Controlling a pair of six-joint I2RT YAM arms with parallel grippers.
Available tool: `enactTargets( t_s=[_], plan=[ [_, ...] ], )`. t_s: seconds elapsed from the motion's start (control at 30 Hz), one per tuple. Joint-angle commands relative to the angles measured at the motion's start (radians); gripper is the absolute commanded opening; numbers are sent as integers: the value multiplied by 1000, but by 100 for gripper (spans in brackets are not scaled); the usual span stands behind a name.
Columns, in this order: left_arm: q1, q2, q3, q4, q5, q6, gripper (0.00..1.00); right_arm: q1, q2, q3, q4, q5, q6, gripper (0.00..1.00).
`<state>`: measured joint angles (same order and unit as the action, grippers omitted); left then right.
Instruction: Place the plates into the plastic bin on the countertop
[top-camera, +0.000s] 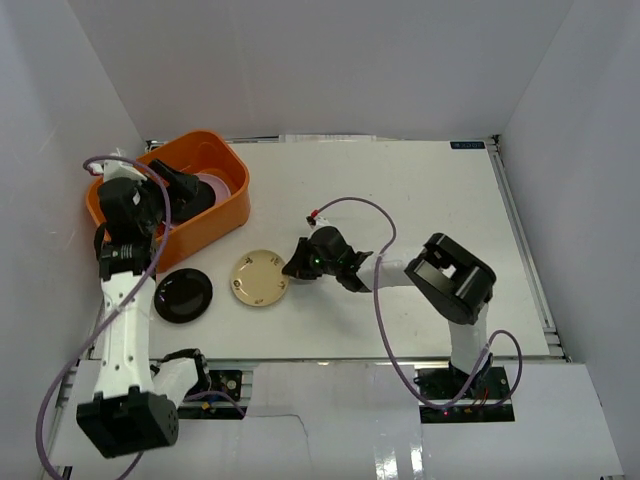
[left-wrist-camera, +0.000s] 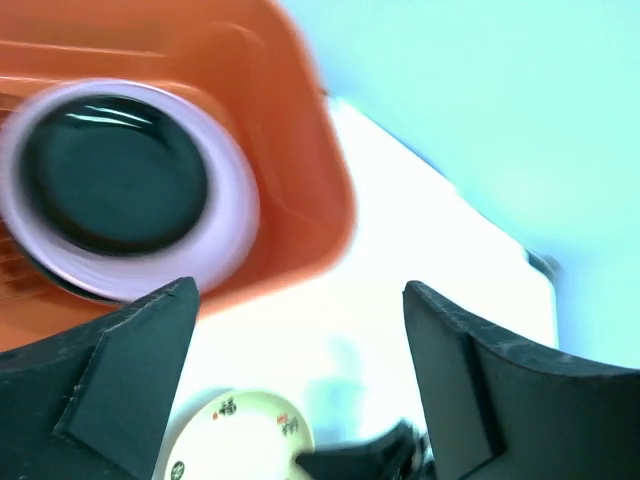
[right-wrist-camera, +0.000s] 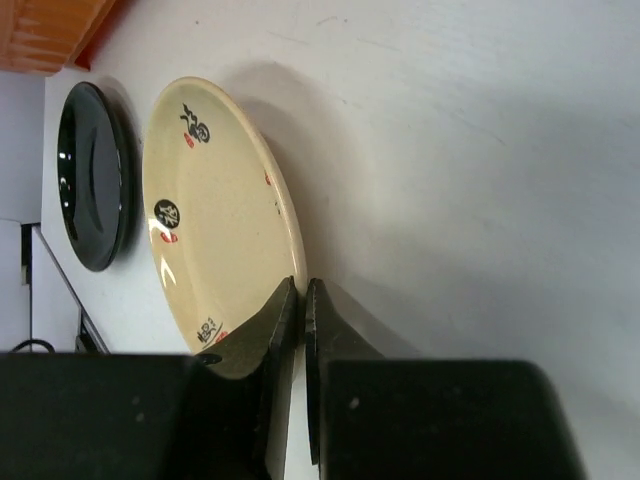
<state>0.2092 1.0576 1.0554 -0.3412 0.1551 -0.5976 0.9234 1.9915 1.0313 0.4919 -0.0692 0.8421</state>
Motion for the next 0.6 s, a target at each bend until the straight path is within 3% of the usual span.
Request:
enactTargets(
  t_s=[0.0, 0.1, 0.23, 0.47, 0.5, 0.57],
  plan=[
    [-45, -125, -95, -82, 96, 54, 90, -6, -175, -121, 76, 60, -79, 8],
    [-82, -226, -188, -139, 203, 67, 86, -9, -324, -204, 60, 65, -126, 8],
    [-106, -252, -285, -188, 461, 102, 84, -21, -428, -205, -3, 28, -175, 8],
    [-134, -188, -344, -205, 475, 183, 80, -35, -444, -148, -19, -61, -182, 8],
    [-137, -182, -351, -197, 480, 183, 76, -38, -441, -143, -19, -70, -181, 8],
    [-148, -173, -371, -168, 477, 174, 54, -38, -436, -135, -18, -89, -175, 8]
  ],
)
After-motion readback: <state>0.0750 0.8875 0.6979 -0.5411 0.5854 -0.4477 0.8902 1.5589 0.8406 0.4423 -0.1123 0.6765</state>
